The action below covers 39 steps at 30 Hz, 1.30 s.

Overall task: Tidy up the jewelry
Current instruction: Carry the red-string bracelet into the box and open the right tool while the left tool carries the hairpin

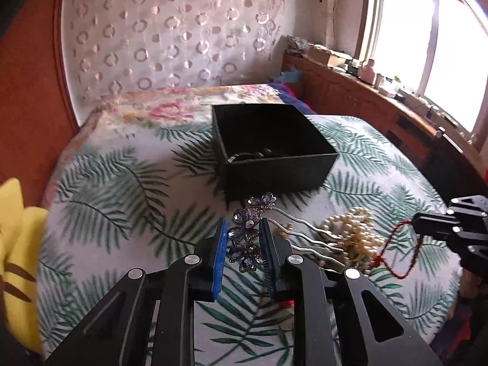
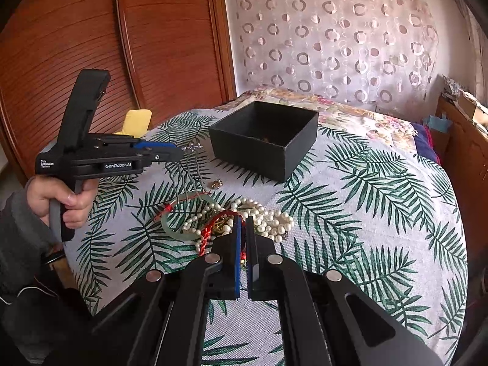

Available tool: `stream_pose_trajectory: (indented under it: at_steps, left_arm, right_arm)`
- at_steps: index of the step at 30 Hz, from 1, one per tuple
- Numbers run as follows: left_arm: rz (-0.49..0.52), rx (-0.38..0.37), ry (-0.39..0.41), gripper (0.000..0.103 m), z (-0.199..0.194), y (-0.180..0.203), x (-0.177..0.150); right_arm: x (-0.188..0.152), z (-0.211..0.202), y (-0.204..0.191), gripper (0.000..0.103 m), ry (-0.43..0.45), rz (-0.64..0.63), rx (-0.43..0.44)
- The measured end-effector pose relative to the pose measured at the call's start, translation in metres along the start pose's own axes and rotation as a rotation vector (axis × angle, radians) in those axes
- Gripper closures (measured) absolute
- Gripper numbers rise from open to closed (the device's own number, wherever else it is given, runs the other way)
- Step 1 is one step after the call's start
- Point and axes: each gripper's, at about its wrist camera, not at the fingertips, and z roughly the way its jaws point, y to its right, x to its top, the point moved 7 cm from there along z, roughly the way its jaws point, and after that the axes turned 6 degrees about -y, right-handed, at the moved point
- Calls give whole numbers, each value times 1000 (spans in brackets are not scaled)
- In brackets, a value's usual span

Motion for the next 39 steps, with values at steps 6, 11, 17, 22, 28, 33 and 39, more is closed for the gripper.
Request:
stream_pose_trajectory:
  at_steps: [6,11,17,22,28,33,39]
  left_arm:
    - [-25,20,8,83,-3,-16,7]
    - [-38,17,29,83,-8,-19,14]
    - [-42,16,49,83,-10,-17,26]
    - [-42,14,65,83,-11,-14,38]
    - [-44,10,76,83,-11,-16,48]
    - [-40,10,79,83,-11,-18,56]
    - [-46,21,77,83,-4,-24,70]
  right_arm:
    - [10,-4,0,100,14,-11,-7]
    - [25,-6,1,100,31,-27,-20]
    - [55,0,10,100,56,-37,-53]
    - [88,11,22,100,75,-31,-75]
    - [120,29,34,100,83,0,-66]
    - [132,54,41,100,53,8,-80]
    - [131,84,46,100,2,24,-87]
